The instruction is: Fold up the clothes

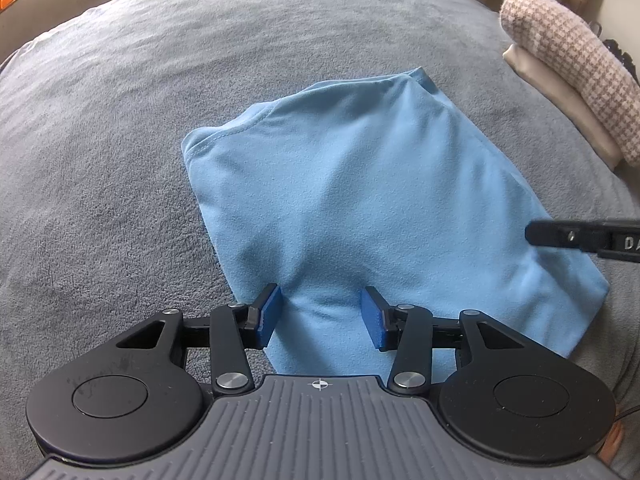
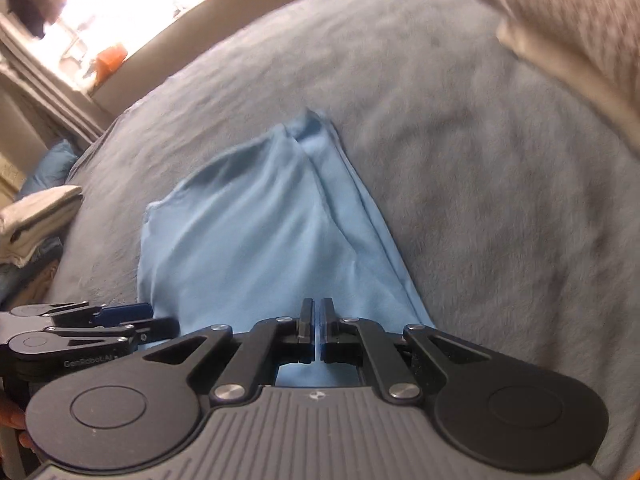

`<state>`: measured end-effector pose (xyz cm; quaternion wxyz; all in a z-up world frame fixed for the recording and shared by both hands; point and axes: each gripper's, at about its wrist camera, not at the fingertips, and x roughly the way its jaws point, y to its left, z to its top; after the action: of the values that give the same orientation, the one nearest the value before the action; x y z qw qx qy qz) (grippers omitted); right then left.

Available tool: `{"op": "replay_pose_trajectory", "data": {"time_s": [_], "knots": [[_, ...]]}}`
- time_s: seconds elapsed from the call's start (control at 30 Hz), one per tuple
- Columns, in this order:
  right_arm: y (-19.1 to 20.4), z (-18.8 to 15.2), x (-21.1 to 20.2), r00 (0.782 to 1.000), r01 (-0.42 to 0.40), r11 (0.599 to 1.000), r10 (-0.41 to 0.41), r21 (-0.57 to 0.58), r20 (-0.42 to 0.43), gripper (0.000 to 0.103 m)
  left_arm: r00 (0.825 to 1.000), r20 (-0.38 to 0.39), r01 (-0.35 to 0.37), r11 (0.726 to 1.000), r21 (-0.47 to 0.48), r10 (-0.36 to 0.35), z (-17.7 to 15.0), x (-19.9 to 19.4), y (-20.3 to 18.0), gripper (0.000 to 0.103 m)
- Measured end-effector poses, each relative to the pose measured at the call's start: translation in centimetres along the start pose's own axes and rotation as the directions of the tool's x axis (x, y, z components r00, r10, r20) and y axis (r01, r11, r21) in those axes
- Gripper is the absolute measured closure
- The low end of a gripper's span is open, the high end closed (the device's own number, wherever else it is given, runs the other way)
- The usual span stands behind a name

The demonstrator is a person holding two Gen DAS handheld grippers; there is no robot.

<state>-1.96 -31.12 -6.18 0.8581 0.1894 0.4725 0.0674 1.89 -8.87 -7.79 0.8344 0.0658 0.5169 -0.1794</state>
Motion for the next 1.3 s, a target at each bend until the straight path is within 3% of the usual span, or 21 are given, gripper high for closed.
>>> {"op": "replay_pose_trajectory", "data": {"time_s": [0.13, 0.27, 0.37, 0.57, 0.67, 0.7, 0.77, 0.87, 0.93, 1.1, 1.3], "knots": [[1.5, 0.3, 0.2, 0.997, -0.079, 0.995, 0.079, -0.068, -0.004, 0.101, 1.0, -0.001, -0.002, 1.0, 0.001, 0.002, 0.2, 0.1, 0.0, 0.058], [2.3, 0.6, 1.9, 0.988, -0.139, 0.988, 0.135, -0.065, -0.071, 0.101, 1.0, -0.001, -0.003, 1.0, 0.002, 0.003, 0.2, 0.2, -0.1, 0.058], [2.0, 1.3, 2.9, 0.988, -0.126, 0.991, 0.121, -0.051, -0.096, 0.101, 1.0, 0.0, -0.002, 1.0, 0.003, 0.002, 0.2, 0.2, -0.1, 0.058], [0.8, 3.5, 3.4, 0.996, -0.084, 0.996, 0.083, -0.028, -0.017, 0.101, 1.0, 0.001, 0.0, 1.0, 0.006, 0.0, 0.2, 0.2, 0.0, 0.057], [-0.2, 4.5, 2.9, 0.997, -0.075, 0.997, 0.074, 0.012, 0.036, 0.1, 0.999, 0.036, 0.039, 0.999, -0.024, -0.038, 0.1, -0.2, 1.0, 0.056], [-0.7, 4.9, 2.6, 0.995, -0.082, 0.996, 0.08, 0.03, 0.052, 0.096, 0.997, 0.052, 0.056, 0.998, -0.038, -0.054, 0.1, -0.4, 1.5, 0.056], [-2.3, 5.5, 2.1, 0.992, -0.108, 0.991, 0.102, 0.077, 0.071, 0.071, 0.995, 0.087, 0.058, 0.995, -0.084, -0.051, 0.1, -0.6, 3.0, 0.055], [-4.9, 6.3, 1.5, 0.987, -0.142, 0.98, 0.13, 0.137, 0.097, 0.065, 0.993, 0.111, 0.067, 0.984, -0.167, -0.049, 0.2, -0.4, 5.7, 0.051], [-6.8, 6.9, 1.9, 0.985, -0.169, 0.969, 0.158, 0.178, 0.073, 0.049, 0.991, 0.086, 0.117, 0.961, -0.249, -0.099, 0.4, 0.7, 7.7, 0.051], [-10.3, 7.9, 4.7, 0.962, -0.259, 0.923, 0.273, 0.285, -0.011, 0.046, 0.966, 0.134, 0.251, 0.922, -0.294, -0.221, 0.8, 2.1, 9.6, 0.046], [-10.1, 10.4, 8.1, 0.895, -0.409, 0.88, 0.439, 0.243, -0.083, 0.042, 0.917, 0.209, 0.391, 0.868, -0.306, -0.34, 2.2, 4.1, 11.4, 0.046]]}}
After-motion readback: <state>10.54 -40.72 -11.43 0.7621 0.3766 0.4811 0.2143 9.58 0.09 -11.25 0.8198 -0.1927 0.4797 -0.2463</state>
